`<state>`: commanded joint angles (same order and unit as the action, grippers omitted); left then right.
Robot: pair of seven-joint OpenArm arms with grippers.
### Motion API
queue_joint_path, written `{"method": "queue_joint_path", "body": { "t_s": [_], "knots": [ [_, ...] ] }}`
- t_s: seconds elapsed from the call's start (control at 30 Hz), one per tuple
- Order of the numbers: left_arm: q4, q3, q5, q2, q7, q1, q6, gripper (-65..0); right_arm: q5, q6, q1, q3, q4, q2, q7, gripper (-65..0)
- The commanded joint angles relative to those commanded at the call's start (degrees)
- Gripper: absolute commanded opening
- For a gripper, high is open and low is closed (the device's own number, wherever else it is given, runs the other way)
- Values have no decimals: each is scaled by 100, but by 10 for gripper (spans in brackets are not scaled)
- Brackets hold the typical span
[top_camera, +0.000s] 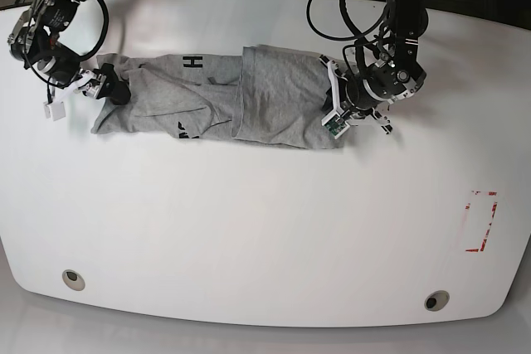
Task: Layout the t-shirt on the table in an organized manner, then fold the t-shirt properly
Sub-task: 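Regrasp the strip's other end with the right gripper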
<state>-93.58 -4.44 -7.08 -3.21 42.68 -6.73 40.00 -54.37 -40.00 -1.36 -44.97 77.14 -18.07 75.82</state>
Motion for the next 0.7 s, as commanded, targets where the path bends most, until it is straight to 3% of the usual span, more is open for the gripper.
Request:
{"method": "queue_joint_path", "body": {
  "t_s": [0.7],
  "knots": [
    [-88, 9, 0, -9, 0, -62, 0, -615, 26, 0, -18, 290, 18, 176, -9, -44]
  ]
}}
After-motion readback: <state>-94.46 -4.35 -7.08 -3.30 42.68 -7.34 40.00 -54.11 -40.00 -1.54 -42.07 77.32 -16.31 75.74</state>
